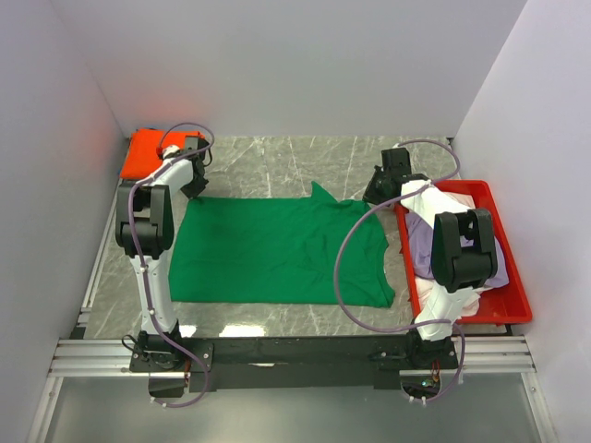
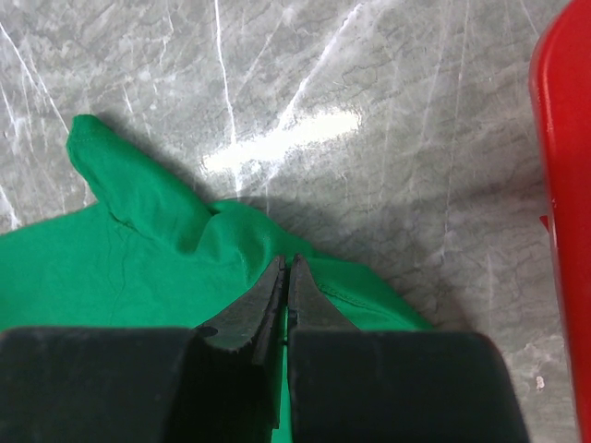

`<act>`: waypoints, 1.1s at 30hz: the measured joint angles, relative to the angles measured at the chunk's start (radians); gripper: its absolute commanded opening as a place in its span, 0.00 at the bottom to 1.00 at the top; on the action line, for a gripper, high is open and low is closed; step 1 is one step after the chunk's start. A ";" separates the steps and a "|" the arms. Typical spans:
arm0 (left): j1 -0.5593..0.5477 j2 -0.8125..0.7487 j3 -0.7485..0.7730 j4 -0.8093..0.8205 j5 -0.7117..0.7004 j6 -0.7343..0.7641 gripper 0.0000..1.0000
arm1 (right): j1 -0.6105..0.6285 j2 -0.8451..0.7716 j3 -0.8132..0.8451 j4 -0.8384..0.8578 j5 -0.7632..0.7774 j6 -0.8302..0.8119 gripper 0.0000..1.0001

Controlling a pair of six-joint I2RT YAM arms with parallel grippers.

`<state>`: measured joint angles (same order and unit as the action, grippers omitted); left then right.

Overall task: Fold and stack the t-shirts
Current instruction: Fold the tshirt

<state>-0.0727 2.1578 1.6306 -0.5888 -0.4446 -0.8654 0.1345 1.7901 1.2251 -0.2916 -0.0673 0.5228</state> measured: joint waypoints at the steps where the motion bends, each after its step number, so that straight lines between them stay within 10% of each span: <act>1: 0.000 0.000 0.004 -0.003 0.002 0.006 0.01 | -0.001 0.000 0.000 0.000 0.000 0.002 0.00; 14: 0.000 0.000 0.023 -0.010 0.010 0.014 0.01 | -0.016 0.000 0.005 0.000 -0.001 0.012 0.00; 21: -0.001 0.000 0.023 -0.016 0.024 0.012 0.36 | -0.016 0.000 0.005 0.001 -0.003 0.012 0.00; 33: -0.014 0.001 0.022 -0.025 -0.003 -0.005 0.36 | -0.016 0.000 0.005 0.002 -0.010 0.012 0.00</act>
<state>-0.0868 2.1590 1.6527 -0.6136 -0.4480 -0.8700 0.1184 1.7897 1.2304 -0.2901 -0.0769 0.5346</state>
